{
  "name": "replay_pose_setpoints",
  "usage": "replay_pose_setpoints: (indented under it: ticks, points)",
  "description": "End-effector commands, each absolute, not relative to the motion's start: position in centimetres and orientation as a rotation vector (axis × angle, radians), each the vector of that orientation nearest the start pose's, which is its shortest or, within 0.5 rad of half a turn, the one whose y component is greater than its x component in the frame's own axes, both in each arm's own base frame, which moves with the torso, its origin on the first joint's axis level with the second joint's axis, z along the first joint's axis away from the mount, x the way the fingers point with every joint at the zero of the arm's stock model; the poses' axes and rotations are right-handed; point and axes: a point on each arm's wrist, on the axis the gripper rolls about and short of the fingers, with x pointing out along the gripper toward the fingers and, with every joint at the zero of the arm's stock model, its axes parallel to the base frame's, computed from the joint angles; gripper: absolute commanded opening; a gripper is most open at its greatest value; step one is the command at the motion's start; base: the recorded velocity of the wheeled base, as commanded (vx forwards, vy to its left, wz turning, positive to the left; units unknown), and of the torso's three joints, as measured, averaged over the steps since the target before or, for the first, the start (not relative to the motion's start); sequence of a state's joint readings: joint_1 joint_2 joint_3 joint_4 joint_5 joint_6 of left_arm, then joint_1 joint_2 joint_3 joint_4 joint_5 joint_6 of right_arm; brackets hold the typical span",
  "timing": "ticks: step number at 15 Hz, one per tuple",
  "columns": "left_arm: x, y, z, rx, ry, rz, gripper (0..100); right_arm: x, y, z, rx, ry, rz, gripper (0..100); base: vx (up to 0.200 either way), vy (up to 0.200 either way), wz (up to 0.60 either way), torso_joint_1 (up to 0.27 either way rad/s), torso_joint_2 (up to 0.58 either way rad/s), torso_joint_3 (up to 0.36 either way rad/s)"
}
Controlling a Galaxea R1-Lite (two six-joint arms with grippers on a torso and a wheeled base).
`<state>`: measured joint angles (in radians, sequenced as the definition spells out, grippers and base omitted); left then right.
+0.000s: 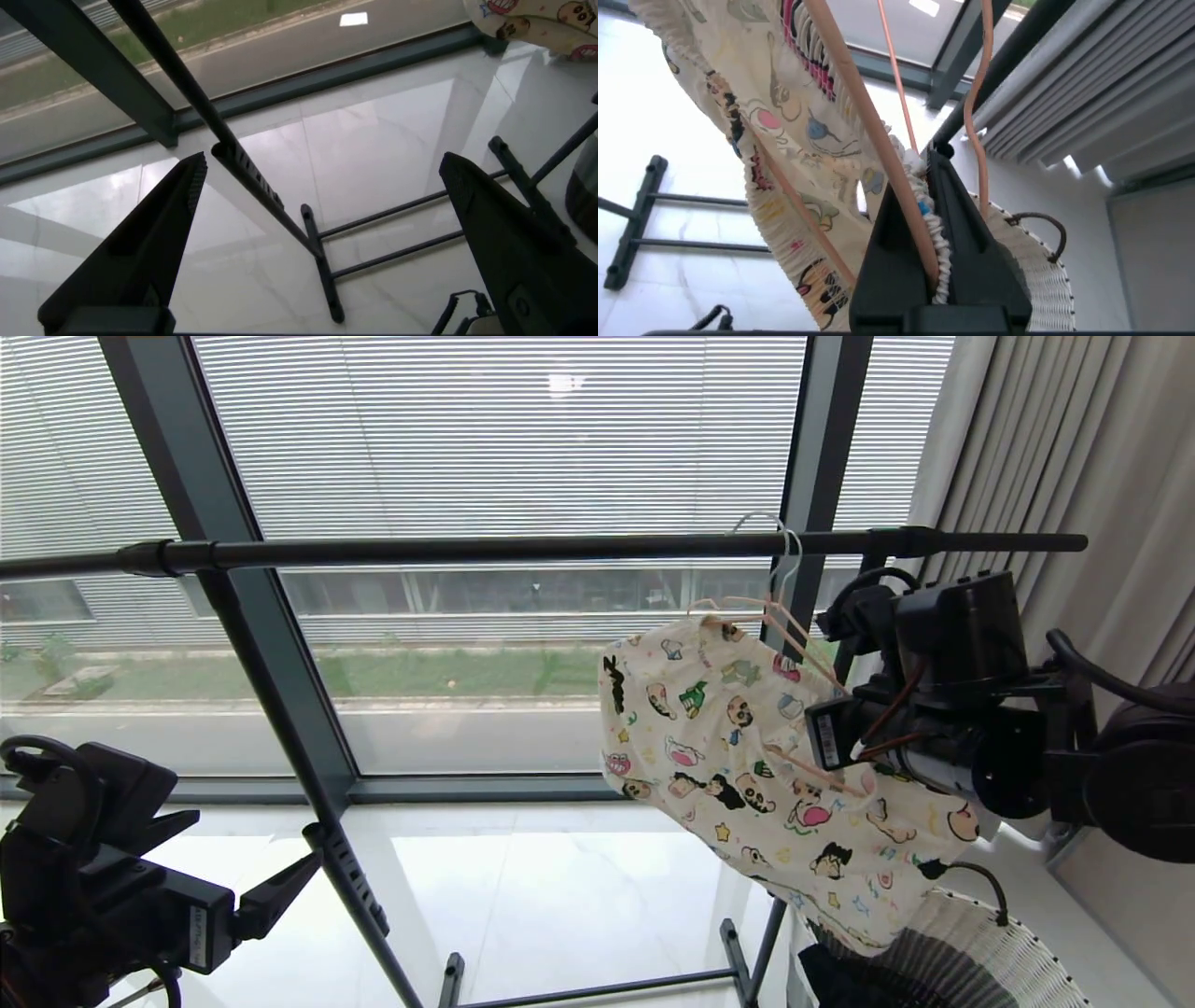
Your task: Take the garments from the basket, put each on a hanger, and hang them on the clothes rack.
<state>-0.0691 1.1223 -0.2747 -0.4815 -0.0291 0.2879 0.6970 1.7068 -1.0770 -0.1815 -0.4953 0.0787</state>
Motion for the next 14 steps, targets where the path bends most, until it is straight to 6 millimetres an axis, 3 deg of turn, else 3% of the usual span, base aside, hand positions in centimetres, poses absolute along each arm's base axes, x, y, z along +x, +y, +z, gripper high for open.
replay_pose_setpoints:
  ticks: [1, 4, 8, 14]
  points:
    - [13.7, -1.0, 15.3, 0.292, 0.348, -0.151, 100, 26.5, 20.4, 21.1, -0.171, 0.375, 0.175, 0, 0.000, 0.000, 0.00, 0.000, 0.00, 0.000]
    - [13.7, -1.1, 15.2, 0.295, 0.349, -0.154, 100, 28.8, 21.1, 21.0, -0.158, 0.365, 0.149, 0, 0.000, 0.000, 0.00, 0.000, 0.00, 0.000]
    - [13.7, -1.1, 15.3, 0.299, 0.347, -0.148, 100, 33.6, 20.7, 20.7, -0.134, 0.348, 0.069, 0, 0.000, 0.000, 0.00, 0.000, 0.00, 0.000]
    - [13.7, -1.0, 15.4, 0.306, 0.346, -0.119, 100, 35.7, 21.3, 19.1, -0.154, 0.386, 0.054, 0, 0.000, 0.000, 0.00, 0.000, 0.00, 0.000]
